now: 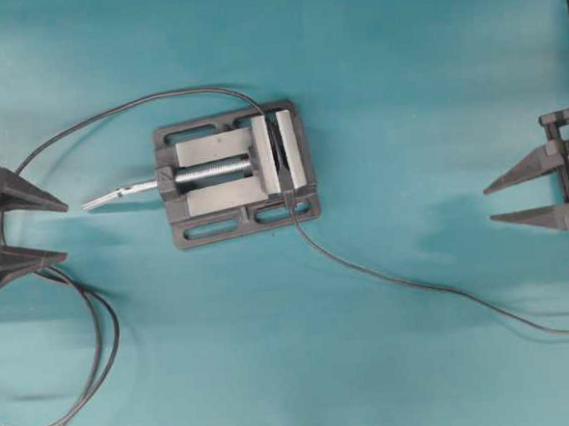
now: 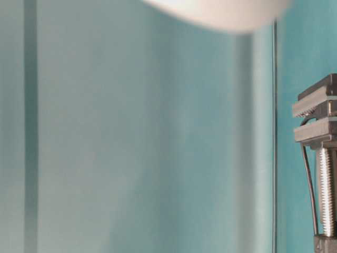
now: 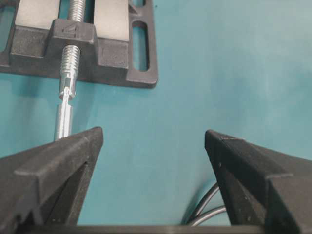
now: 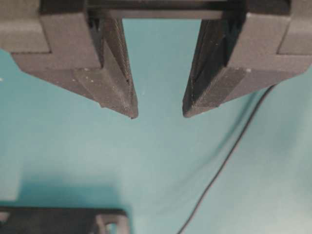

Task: Insert the USB cable into the fixed female connector.

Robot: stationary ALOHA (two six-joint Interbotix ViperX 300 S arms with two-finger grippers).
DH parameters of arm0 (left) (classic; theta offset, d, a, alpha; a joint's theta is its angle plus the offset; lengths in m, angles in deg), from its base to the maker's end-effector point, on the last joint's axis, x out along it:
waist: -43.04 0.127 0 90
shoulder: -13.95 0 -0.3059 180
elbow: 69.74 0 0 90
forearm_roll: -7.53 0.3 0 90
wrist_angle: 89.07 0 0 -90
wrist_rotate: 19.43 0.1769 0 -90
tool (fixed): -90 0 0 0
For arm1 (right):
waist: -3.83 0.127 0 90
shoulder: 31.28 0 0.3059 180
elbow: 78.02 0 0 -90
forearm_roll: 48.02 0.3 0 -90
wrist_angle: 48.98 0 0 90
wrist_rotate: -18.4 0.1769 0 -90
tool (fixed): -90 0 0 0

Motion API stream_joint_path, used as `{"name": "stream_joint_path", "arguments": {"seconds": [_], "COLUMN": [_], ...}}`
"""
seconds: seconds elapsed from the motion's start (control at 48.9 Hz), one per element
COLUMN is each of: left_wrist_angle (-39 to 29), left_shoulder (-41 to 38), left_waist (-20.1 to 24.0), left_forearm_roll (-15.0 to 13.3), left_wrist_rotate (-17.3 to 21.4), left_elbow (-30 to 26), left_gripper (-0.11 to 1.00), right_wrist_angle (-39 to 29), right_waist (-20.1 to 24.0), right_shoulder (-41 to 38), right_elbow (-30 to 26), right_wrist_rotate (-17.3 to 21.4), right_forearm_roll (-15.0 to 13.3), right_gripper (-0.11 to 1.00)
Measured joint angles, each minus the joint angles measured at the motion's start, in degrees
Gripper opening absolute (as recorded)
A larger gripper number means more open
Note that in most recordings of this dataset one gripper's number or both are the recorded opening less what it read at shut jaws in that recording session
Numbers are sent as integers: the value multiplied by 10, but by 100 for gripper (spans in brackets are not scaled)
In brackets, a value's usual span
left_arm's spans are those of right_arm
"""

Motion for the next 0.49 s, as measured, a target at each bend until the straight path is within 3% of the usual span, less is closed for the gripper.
{"name": "stream_joint_path", "arguments": {"seconds": [0.491], "left_wrist_angle": [0], "left_shoulder": [0], "left_waist": [0], "left_forearm_roll": [0], "left_wrist_rotate": [0], "left_elbow": [0], "left_gripper": [100], "right_wrist_angle": [-4], "right_waist": [1], "right_shoulder": [0], "right_elbow": [0], "right_wrist_rotate": [-1], "right_forearm_roll": [-1], "right_gripper": [47]}}
